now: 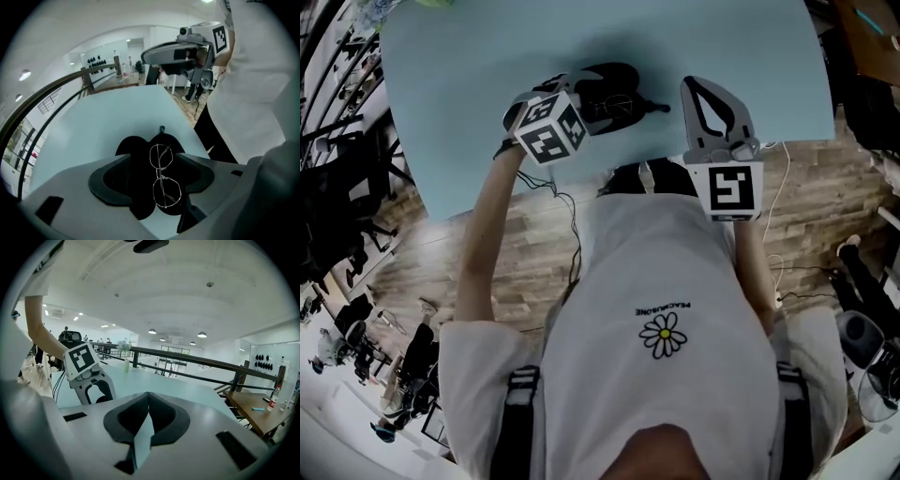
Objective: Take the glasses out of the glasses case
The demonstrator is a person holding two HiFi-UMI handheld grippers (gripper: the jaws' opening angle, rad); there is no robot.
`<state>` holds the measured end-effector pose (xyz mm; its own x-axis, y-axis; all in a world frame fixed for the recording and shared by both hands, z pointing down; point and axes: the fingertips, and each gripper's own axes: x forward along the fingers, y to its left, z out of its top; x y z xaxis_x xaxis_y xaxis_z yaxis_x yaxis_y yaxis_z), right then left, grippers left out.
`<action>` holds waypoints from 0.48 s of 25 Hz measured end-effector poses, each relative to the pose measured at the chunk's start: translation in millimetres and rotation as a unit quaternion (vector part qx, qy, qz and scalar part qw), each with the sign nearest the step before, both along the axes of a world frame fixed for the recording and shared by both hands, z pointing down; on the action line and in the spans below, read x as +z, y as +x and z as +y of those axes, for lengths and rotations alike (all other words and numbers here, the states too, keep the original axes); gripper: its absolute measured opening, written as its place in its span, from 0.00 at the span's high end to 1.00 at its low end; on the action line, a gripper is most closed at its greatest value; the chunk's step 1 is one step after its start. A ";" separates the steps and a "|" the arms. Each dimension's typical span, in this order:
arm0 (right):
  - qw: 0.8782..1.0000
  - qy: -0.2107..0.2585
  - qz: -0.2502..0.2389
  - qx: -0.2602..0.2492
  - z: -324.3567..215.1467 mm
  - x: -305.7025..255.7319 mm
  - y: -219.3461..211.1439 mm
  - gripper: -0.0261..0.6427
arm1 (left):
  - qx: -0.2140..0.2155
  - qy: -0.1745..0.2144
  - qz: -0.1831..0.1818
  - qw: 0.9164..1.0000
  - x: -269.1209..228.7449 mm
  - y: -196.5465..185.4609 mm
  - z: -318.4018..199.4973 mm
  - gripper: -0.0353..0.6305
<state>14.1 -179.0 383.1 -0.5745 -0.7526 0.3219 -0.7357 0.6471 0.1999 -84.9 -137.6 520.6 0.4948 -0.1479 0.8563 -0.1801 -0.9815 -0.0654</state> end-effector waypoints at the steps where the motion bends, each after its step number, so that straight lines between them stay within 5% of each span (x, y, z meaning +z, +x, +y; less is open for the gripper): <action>1: 1.000 -0.002 0.001 0.000 -0.9 2.3 2.8 0.95 | 0.009 -0.009 -0.014 1.000 6.2 -1.6 -0.7 0.50; 12: 1.000 -0.004 0.013 0.005 0.4 6.3 5.0 0.95 | 0.047 -0.108 -0.083 0.990 47.8 -11.1 2.5 0.52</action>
